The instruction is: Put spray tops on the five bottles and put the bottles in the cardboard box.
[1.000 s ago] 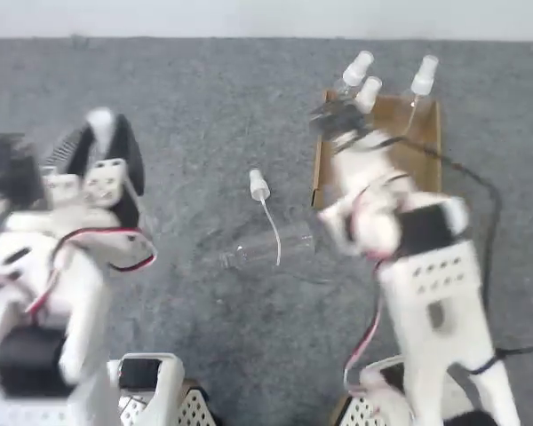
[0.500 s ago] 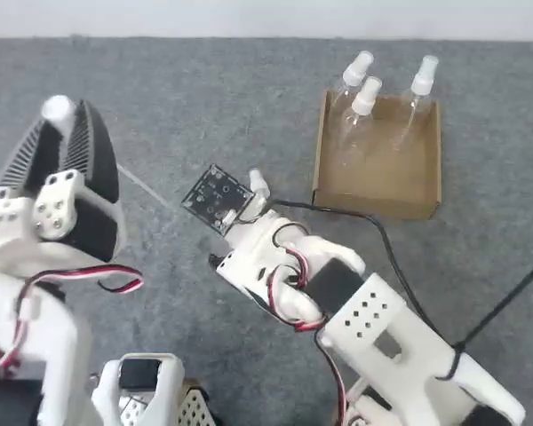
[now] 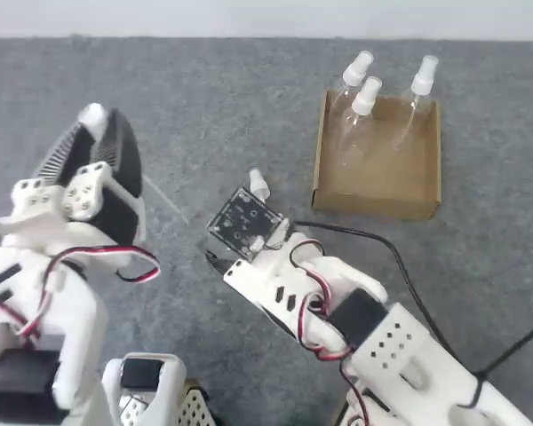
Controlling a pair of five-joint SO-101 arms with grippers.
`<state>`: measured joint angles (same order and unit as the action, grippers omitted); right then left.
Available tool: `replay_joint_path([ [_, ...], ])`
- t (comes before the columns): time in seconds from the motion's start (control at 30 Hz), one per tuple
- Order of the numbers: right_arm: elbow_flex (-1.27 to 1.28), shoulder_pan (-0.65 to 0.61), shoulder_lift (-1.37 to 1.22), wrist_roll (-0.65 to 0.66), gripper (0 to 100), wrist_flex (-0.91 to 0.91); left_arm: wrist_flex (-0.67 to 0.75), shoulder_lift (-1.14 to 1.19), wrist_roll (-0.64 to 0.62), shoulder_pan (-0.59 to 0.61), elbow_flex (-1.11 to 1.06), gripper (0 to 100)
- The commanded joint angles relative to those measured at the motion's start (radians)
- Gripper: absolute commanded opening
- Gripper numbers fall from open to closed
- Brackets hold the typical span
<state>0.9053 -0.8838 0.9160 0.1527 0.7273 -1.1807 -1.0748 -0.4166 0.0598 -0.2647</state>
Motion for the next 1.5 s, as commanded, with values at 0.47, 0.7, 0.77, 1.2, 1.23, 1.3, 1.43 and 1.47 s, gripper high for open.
replay_joint_path([
  [0.47, 0.018, -0.008, 0.073, -0.011, 0.6, -0.036, 0.129, -0.005, -0.008, -0.086, -0.177, 1],
  [0.7, 0.031, -0.008, 0.073, -0.009, 0.6, -0.041, 0.057, -0.005, 0.043, -0.095, 0.007, 1],
  [0.77, 0.031, -0.008, 0.073, -0.009, 0.6, -0.041, 0.040, -0.005, 0.043, -0.095, 0.012, 1],
  [1.2, 0.031, -0.010, 0.073, -0.011, 0.6, -0.042, 0.137, -0.005, 0.041, -0.143, -0.200, 1],
  [1.23, 0.031, -0.010, 0.073, -0.011, 0.6, -0.042, 0.133, -0.005, 0.041, -0.157, -0.209, 1],
  [1.3, 0.031, -0.010, 0.073, -0.011, 0.6, -0.038, 0.129, -0.005, 0.041, -0.187, -0.220, 1],
  [1.43, 0.031, -0.010, 0.073, -0.011, 0.6, -0.035, 0.137, -0.005, 0.041, -0.199, -0.216, 1],
  [1.47, 0.031, -0.010, 0.073, -0.011, 0.6, -0.035, 0.137, -0.005, 0.041, -0.203, -0.216, 1],
])
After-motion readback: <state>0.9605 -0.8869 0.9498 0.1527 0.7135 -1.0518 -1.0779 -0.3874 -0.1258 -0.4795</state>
